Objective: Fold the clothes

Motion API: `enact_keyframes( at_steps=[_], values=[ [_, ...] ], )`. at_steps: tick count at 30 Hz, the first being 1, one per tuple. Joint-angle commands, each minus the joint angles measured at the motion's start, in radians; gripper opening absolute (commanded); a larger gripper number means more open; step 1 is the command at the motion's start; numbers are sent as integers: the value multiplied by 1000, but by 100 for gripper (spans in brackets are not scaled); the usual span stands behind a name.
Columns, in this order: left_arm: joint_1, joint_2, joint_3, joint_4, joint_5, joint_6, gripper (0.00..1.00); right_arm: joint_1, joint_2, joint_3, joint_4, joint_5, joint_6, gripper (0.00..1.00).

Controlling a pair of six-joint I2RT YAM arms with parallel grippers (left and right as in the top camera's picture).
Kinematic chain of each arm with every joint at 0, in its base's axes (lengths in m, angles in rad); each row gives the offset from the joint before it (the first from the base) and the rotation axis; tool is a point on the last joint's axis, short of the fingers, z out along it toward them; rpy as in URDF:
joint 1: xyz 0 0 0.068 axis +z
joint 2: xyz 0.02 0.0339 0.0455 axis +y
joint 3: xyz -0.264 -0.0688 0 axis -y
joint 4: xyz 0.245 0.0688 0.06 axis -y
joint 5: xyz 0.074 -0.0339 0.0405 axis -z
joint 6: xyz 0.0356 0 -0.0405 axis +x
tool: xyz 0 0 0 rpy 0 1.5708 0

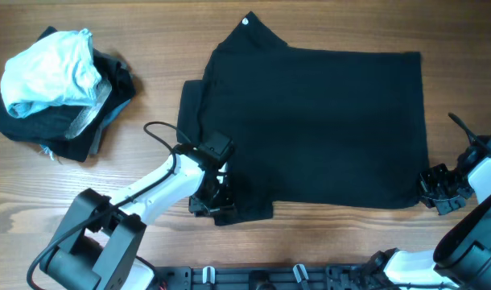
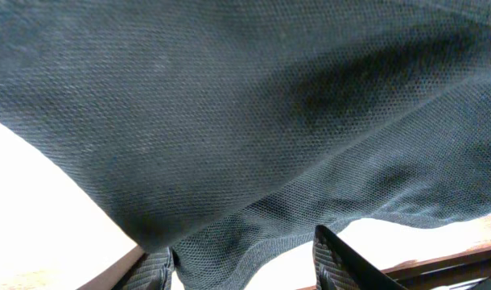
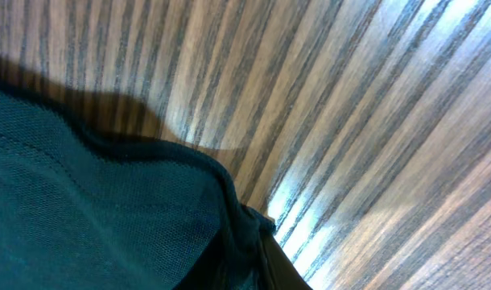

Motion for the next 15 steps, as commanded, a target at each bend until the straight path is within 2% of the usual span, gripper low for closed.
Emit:
enact_keyframes(
  at_steps=[1,2,3,4,5,9,12,15],
  values=[
    [-8,-2,-18,13,-24,0,56,7,26,-32,22,-77,-6,13],
    [-8,-2,-26,17,-31,0,49,7,26,-32,22,-77,-6,13],
    [-8,-2,-36,19,-30,0,33,7,26,-32,22,-77,-6,13],
    [-8,-3,-38,3,-30,0,12,7,26,-32,22,-77,-7,13],
    [-6,-3,-38,-10,-26,0,4,7,26,-32,22,-77,-7,13],
    [61,-14,5,-123,95,2,4,7,24,-13,-12,-77,-8,12],
    [121,-57,71,-188,102,23,4,7,6,18,-64,-96,-42,10],
    [174,-143,161,-185,101,35,4,7,-51,60,-116,-128,-69,9]
  ],
)
